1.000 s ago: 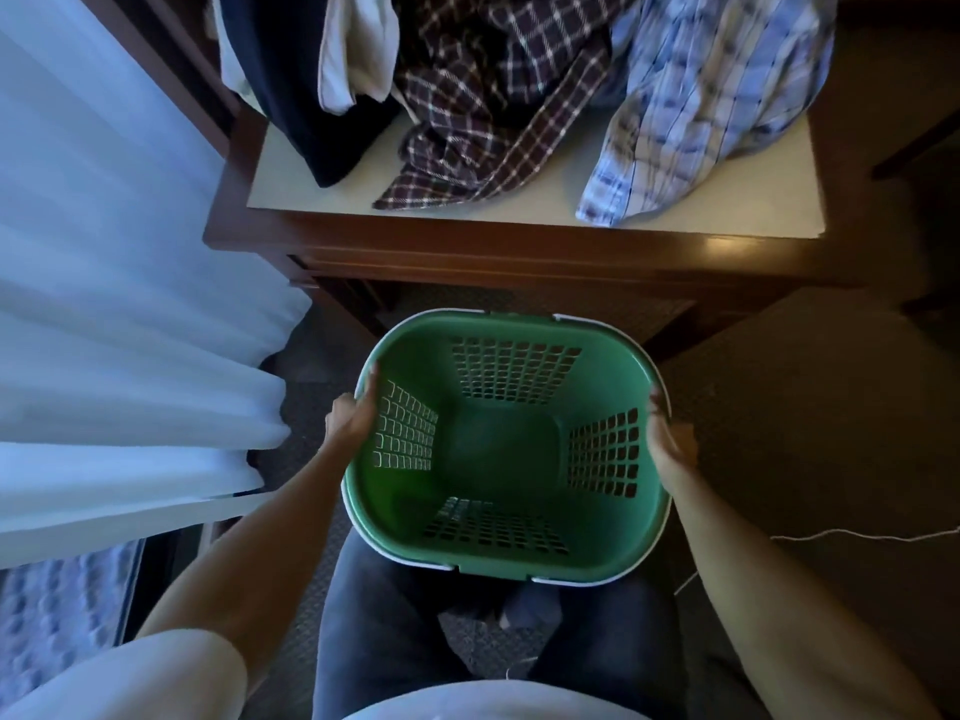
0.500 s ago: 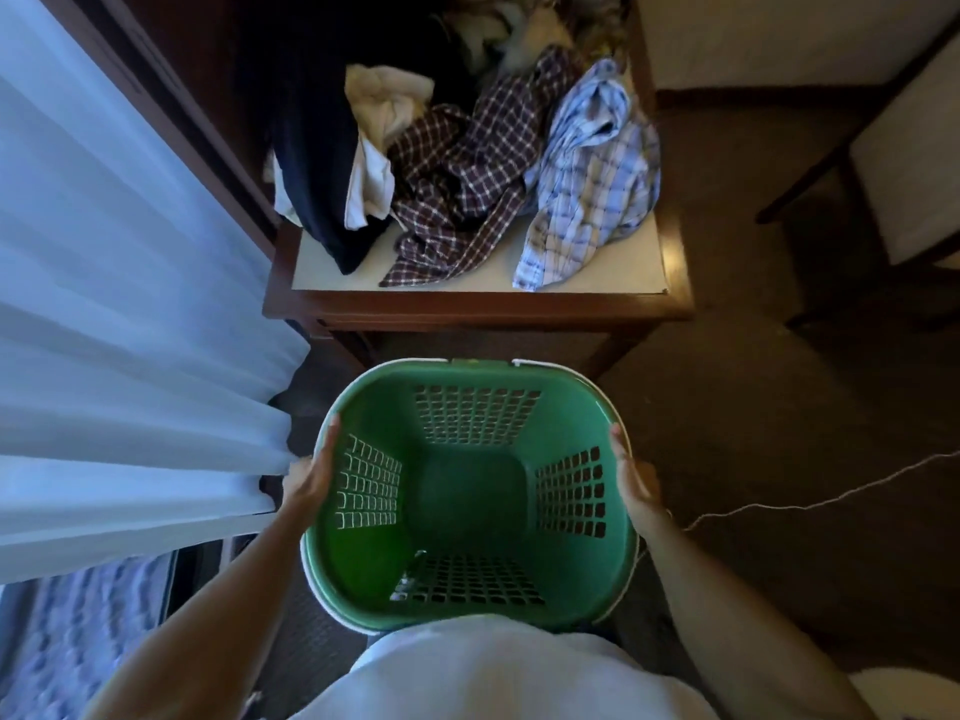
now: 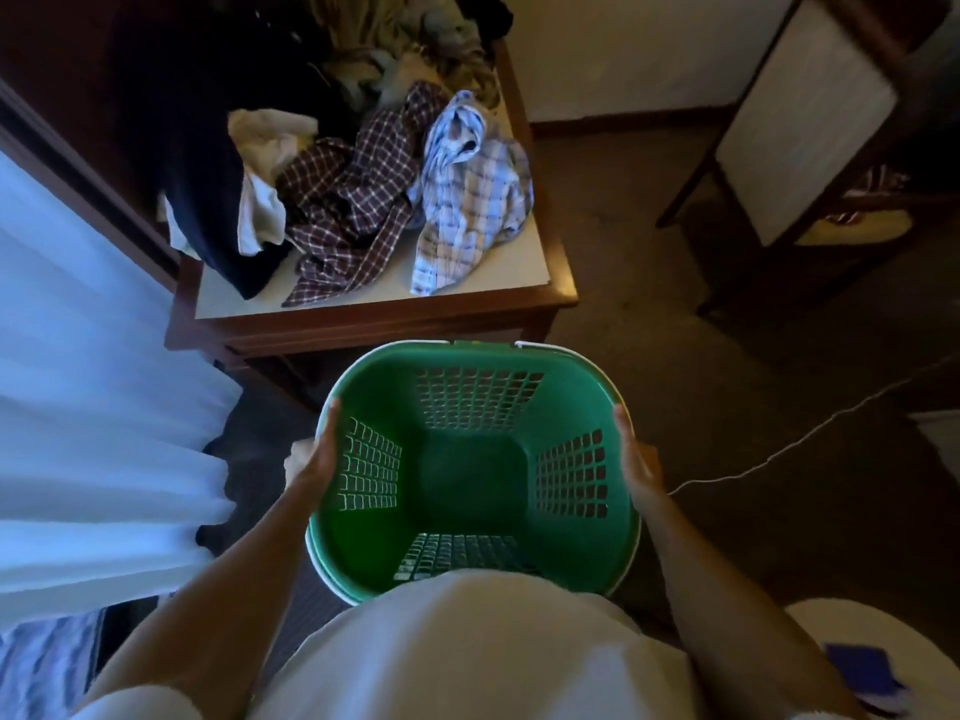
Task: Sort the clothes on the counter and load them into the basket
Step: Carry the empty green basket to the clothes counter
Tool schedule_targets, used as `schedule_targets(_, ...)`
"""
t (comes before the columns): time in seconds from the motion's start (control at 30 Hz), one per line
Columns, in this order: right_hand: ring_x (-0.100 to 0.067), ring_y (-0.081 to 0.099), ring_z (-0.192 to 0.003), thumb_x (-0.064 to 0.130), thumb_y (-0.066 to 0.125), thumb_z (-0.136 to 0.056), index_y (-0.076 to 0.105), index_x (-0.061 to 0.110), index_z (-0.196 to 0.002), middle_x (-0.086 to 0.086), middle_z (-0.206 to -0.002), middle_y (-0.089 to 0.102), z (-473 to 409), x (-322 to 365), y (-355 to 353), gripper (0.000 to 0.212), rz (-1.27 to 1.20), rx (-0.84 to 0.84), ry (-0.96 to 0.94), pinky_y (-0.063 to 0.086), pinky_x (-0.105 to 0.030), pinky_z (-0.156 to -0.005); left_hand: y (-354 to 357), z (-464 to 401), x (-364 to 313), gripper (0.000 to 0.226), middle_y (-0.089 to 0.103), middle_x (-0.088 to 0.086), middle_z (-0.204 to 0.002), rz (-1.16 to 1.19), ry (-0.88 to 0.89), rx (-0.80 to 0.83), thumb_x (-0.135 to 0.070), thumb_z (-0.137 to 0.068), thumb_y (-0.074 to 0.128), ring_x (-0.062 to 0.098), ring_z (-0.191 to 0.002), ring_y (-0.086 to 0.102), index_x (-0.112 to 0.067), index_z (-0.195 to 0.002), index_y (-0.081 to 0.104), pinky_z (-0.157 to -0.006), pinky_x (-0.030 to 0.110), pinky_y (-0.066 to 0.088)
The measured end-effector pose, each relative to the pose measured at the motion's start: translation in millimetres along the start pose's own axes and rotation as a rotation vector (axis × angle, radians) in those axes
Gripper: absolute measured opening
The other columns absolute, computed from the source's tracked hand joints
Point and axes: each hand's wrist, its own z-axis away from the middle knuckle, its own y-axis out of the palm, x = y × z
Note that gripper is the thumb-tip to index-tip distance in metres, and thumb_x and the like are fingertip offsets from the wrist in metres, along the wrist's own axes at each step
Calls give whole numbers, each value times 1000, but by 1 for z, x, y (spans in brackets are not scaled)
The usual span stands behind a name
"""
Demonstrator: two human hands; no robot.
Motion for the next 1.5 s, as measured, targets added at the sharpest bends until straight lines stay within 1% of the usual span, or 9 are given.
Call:
schedule_targets(0.13,-29,64,-102,87,36,-80,63,14,-117,-13,-112,64,-29,-18,-76,87,-48,-44,31,53,-47,-91,78,129,-80,93,64,11,-89,-55,70,-19,-100,-68,42,31,-81,66,-10,-84,59,-77,41,59)
schedule_targets(0.27,-26,67,-89,83,35,-85,66,12,-108,-14,-104,68,-59,-24,-158,81,-89,-96,8,53,-35,-67,162,144,-103,96,63,14,-82,-78,105,-19,-104,-62,38,33,-79,66,-14,-82,63,-78,42,57)
schedule_targets(0.47,-24,64,-89,83,38,-85,60,19,-91,-10,-98,63,-99,-35,-240,67,-167,-163,49,55,-42,-81,252,144,-146,130,71,20,-105,-168,169,35,-112,-47,33,37,-91,71,-6,-111,70,-86,51,60)
schedule_targets(0.63,-26,62,-88,81,35,-87,60,12,-101,-12,-101,62,-141,-18,-294,74,-163,-215,48,52,-42,-79,309,198,-206,132,64,24,-126,-201,220,62,-109,-55,31,40,-109,64,-4,-129,63,-95,48,53)
schedule_targets(0.73,-27,59,-89,79,34,-89,58,14,-94,-16,-110,62,-169,15,-325,70,-152,-224,5,49,-44,-84,344,197,-236,143,62,24,-129,-170,206,68,-112,-45,29,40,-111,64,-5,-135,58,-99,53,52)
schedule_targets(0.97,-43,43,-135,81,34,-86,32,5,-152,-25,-150,40,-241,98,-374,101,-161,-242,11,36,-57,-108,424,179,-319,139,64,22,-126,-181,191,76,-111,-52,24,35,-108,66,-2,-133,58,-92,46,56)
schedule_targets(1.13,-45,47,-132,101,35,-58,32,8,-153,-24,-150,42,-299,164,-393,132,-192,-232,80,40,-60,-108,461,156,-408,131,56,25,-136,-223,202,98,-102,-62,26,37,-115,61,-2,-143,49,-88,44,52)
schedule_targets(1.4,-38,49,-132,86,38,-82,40,6,-148,-20,-149,46,-374,329,-387,104,-113,-180,-108,41,-45,-103,474,101,-511,120,49,26,-144,-69,103,-9,-95,-76,32,42,-128,52,0,-148,42,-104,51,44)
schedule_targets(1.5,-38,51,-130,93,38,-73,42,5,-148,-21,-147,48,-415,380,-377,116,-93,-161,-113,42,-46,-103,484,75,-544,121,46,27,-146,-17,41,-52,-95,-75,34,43,-131,49,0,-150,38,-106,52,42)
